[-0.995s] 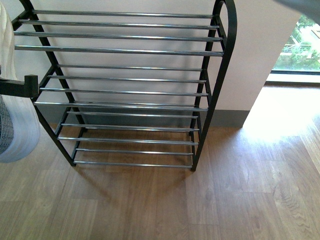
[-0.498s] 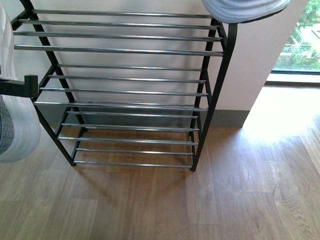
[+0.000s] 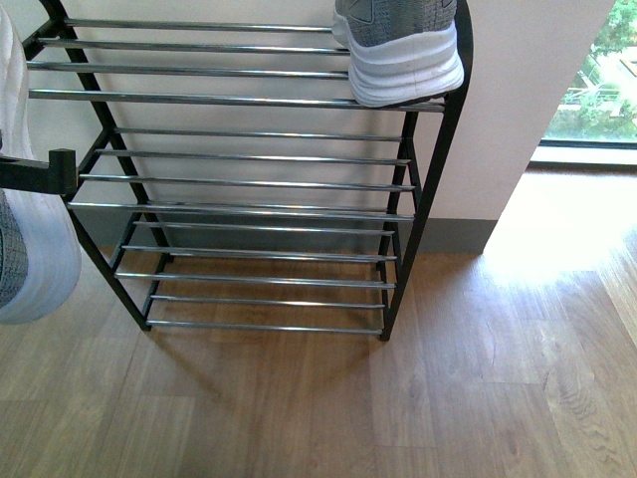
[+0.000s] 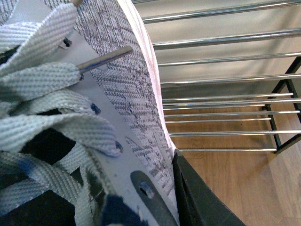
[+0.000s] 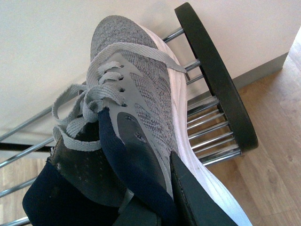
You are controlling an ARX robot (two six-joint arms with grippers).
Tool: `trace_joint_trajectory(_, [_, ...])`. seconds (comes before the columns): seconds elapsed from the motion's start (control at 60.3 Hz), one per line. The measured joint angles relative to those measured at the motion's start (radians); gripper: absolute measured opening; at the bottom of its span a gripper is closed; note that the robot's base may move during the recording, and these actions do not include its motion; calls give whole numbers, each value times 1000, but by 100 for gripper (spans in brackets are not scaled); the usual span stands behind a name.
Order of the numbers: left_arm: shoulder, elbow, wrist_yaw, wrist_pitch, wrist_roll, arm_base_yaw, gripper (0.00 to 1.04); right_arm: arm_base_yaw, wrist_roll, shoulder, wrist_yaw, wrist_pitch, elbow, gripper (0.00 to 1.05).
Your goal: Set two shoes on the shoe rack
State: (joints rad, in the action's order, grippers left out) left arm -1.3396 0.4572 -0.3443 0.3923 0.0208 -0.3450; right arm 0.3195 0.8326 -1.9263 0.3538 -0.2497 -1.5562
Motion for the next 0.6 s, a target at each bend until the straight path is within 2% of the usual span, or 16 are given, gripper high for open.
trace_joint_trajectory(0.365, [0,0,0,0,0,0,2,-42,37,-131,8,-52,-144,1])
trace_joint_trajectory(0.597, [0,0,0,0,0,0,2,-59,40,-188,-18,-34,-195,1])
